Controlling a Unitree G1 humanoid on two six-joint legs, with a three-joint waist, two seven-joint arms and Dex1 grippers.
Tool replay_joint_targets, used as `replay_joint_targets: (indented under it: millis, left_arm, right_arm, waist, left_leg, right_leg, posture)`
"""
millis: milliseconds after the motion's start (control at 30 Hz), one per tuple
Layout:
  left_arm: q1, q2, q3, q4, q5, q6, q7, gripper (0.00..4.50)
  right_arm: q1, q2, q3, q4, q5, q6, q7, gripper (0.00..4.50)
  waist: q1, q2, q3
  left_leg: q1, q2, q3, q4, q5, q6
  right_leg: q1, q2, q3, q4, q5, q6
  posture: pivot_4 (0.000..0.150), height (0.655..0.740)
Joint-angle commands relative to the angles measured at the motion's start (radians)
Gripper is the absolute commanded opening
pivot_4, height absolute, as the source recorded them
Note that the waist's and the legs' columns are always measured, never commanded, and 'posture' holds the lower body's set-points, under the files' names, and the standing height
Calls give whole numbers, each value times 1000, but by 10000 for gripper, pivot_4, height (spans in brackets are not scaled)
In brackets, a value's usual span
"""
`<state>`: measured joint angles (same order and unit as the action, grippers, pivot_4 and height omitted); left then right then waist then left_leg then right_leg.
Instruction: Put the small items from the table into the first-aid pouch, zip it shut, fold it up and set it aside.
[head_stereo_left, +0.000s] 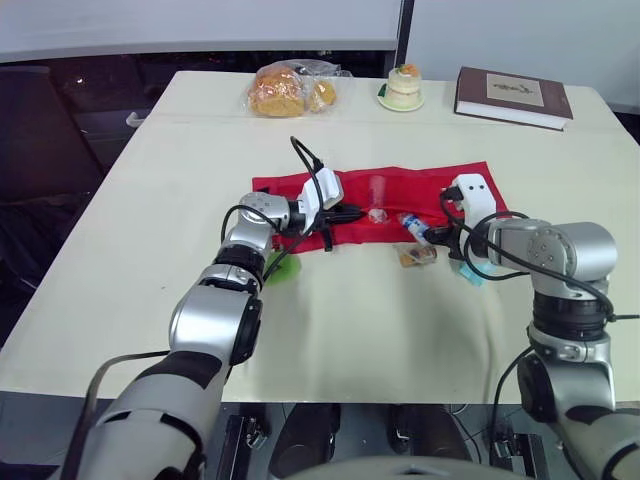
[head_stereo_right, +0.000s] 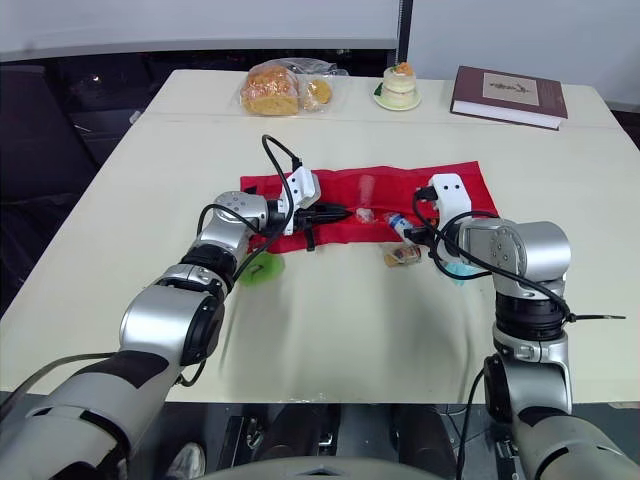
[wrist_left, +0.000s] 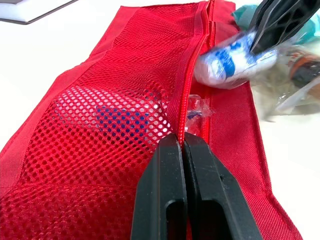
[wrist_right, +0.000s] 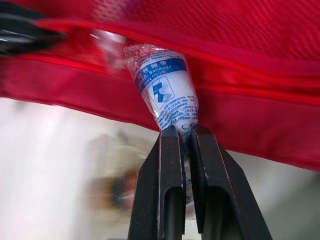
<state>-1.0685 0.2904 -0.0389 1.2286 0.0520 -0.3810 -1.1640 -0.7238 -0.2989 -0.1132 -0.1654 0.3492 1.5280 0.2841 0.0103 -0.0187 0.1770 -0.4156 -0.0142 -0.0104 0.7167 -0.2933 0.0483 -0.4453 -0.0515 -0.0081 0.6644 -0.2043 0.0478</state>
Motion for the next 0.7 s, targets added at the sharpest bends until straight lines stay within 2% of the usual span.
replay_joint_targets:
  millis: [33, 333, 567, 700]
  left_arm:
    - [-33, -11, 13, -20, -19, -25, 4, 0]
    - [-34, -24, 11, -20, -18, -27, 9, 0]
    - [-36, -36, 9, -20, -18, -27, 9, 0]
    - [-38, -39, 8, -18, -16, -28, 6, 0]
  right_arm:
    - [-52, -18, 15, 40, -5, -42, 6, 462]
    - [-104, 43, 13, 126, -12, -84, -22, 462]
    - [-131, 168, -7, 173, -59, -175, -124, 462]
    - [-156, 250, -66, 221, -82, -223, -210, 462]
  waist:
    - [-1, 0, 0]
    - [-9, 0, 0]
    - [-18, 0, 0]
    - [-22, 0, 0]
  left_leg:
    - [0, 0, 0, 0, 0, 0]
    - [0, 0, 0, -1, 0, 0]
    - [0, 1, 0, -1, 1, -1]
    - [0, 1, 0, -2, 1, -2]
  right_leg:
    - [0, 0, 0, 0, 0, 0]
    - [0, 0, 0, 0, 0, 0]
    - [-1, 0, 0, 0, 0, 0]
    - [-1, 0, 0, 0, 0, 0]
  posture:
    - [1500, 7289]
    - [1500, 7289]
    - [1500, 7289]
    - [1500, 7289]
